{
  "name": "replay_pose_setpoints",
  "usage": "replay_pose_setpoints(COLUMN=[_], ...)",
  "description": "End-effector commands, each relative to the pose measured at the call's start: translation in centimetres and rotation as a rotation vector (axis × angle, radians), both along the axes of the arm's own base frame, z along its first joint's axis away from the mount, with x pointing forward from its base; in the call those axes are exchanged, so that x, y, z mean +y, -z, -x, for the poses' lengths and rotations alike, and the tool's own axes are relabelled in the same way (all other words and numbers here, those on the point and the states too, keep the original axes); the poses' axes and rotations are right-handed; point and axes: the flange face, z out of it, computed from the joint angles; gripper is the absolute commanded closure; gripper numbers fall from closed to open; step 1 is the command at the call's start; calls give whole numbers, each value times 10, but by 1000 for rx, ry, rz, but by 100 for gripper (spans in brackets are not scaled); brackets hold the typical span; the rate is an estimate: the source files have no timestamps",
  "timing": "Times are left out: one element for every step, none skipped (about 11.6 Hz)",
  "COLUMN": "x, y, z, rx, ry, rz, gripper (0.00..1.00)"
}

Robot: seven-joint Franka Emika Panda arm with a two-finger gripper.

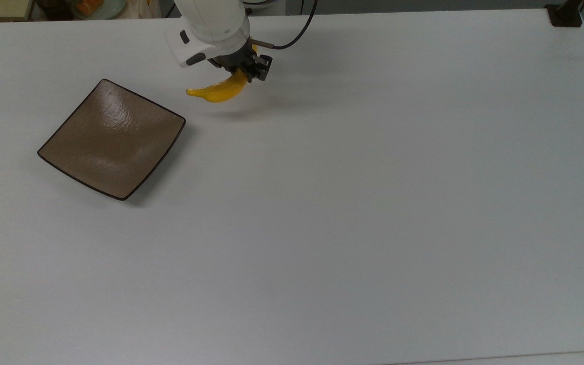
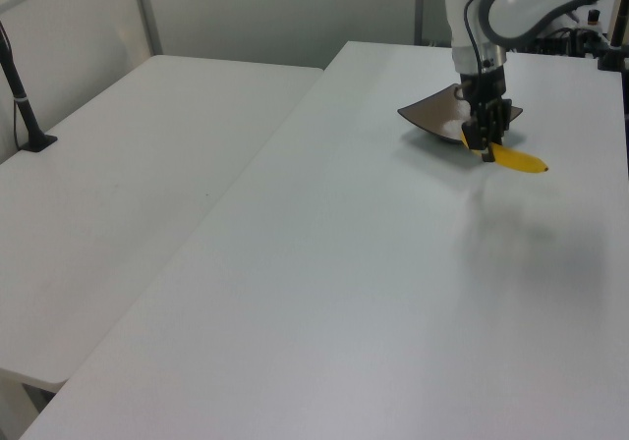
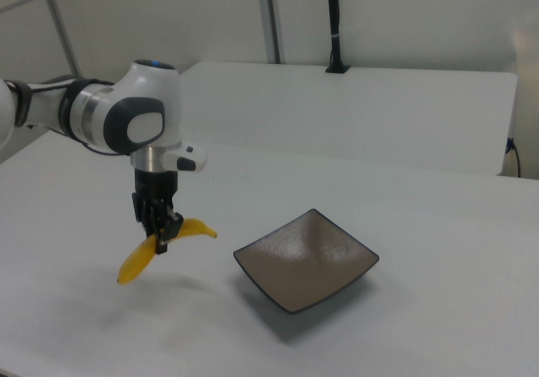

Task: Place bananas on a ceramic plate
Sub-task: 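Lift the banana and carry it over the brown square plate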

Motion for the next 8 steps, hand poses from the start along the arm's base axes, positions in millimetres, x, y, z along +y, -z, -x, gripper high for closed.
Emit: replay_pose_setpoints(x=[-20, -33, -49, -67, -83, -97, -109, -120], y=[-42, -51, -57, -55, -52, -48, -40, -29], z=[-29, -34, -41, -49, -56, -63, -70, -76], rx=[-79, -101, -123, -161, -209, -256, -289, -314], ry=[122, 147, 178, 212, 243, 265, 282, 300], rz=[-61, -64, -63, -55, -42, -27, -10, 7], gripper=[82, 82, 82, 82, 82, 82, 82, 82])
